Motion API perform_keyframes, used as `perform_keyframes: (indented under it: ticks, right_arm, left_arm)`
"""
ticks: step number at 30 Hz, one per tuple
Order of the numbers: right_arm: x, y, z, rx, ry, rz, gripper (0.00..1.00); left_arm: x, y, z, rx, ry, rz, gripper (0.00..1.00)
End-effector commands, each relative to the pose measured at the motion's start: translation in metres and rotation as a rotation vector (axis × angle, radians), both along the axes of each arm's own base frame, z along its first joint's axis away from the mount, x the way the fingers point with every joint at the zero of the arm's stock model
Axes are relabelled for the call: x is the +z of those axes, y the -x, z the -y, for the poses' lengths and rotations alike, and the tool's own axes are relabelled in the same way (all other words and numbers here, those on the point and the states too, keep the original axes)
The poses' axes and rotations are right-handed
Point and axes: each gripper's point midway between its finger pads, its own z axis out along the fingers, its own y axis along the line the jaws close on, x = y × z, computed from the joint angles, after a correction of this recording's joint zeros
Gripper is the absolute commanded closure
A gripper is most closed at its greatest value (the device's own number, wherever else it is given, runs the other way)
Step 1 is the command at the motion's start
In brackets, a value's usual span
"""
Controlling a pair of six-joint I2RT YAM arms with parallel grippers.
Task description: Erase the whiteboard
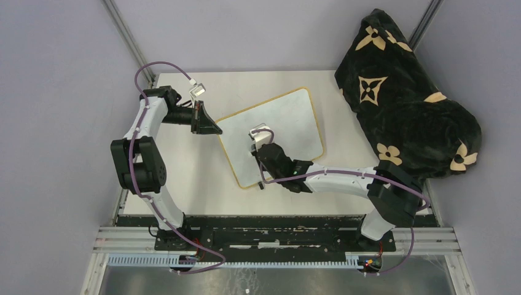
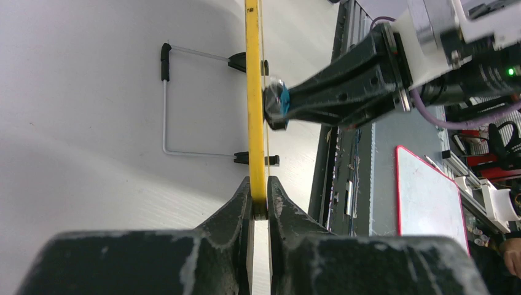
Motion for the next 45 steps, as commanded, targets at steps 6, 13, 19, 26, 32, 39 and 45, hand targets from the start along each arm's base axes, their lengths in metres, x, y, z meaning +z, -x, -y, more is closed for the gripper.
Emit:
perform_keyframes:
  ticks: [6,13,19,26,32,39,45]
  right_arm:
    - [0.005,0.025,-0.063,0.130,-0.079,0.004,0.99]
    - [-0.003,0.017,-0.042,0.049,-0.016,0.029,0.99]
    - [-0.014,-0.009,0.008,-0.088,0.035,0.029,0.99]
    - [-0.004,-0.024,0.053,-0.169,0.024,0.033,0.99]
    - [0.008,-0.022,0.073,-0.196,0.020,0.046,0.99]
    - [0.037,-0.013,0.107,-0.274,-0.015,0.088,0.99]
    - [0.049,0.003,0.140,-0.333,-0.017,0.081,0.99]
  left_arm:
    - [-0.010,0.004,-0.001,-0.032,-0.079,0.053,0.97]
    - [-0.011,0.005,-0.002,-0.032,-0.083,0.053,0.97]
    - [-0.013,0.005,-0.002,-0.034,-0.088,0.051,0.97]
    - [-0.013,0.004,-0.002,-0.034,-0.082,0.050,0.97]
    - [-0.013,0.004,-0.002,-0.033,-0.084,0.050,0.97]
    - [-0.009,0.005,-0.003,-0.030,-0.089,0.058,0.97]
    - [-0.006,0.006,-0.002,-0.029,-0.084,0.059,0.96]
